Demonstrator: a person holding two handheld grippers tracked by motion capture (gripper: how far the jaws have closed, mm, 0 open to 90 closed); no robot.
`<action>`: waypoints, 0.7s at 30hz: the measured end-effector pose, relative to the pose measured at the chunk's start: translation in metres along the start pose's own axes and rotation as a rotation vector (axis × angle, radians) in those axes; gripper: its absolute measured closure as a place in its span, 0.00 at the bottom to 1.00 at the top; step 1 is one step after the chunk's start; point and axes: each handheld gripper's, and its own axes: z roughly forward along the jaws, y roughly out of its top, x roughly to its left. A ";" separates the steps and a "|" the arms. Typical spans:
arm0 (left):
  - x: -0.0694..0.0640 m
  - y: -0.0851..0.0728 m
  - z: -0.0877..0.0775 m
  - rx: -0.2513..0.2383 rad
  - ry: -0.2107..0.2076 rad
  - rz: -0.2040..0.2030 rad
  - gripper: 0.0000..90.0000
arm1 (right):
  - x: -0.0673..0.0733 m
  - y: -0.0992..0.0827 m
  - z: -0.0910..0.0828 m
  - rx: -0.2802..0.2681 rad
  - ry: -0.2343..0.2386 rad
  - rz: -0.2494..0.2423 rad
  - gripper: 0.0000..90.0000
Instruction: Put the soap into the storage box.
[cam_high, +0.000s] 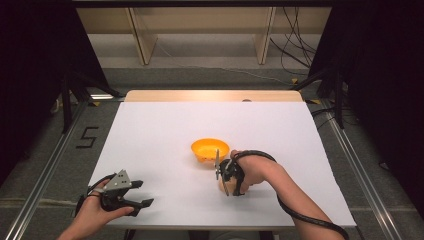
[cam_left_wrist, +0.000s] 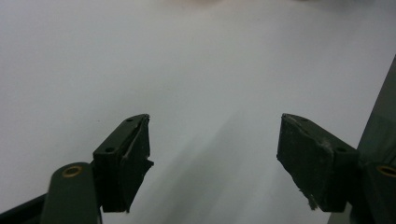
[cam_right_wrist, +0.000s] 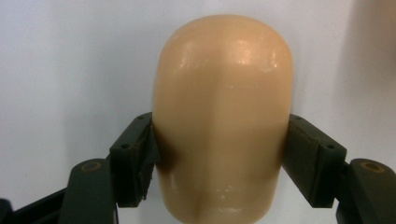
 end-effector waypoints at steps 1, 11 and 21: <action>0.000 0.000 0.000 0.000 0.000 -0.002 0.28 | 0.000 0.000 0.000 0.003 0.001 -0.002 0.37; -0.001 0.000 0.000 -0.002 -0.006 -0.028 0.28 | 0.000 0.000 0.000 -0.006 0.004 -0.033 0.37; -0.001 0.000 0.000 -0.001 0.000 -0.026 0.28 | 0.002 -0.002 -0.010 -0.016 -0.014 -0.018 0.37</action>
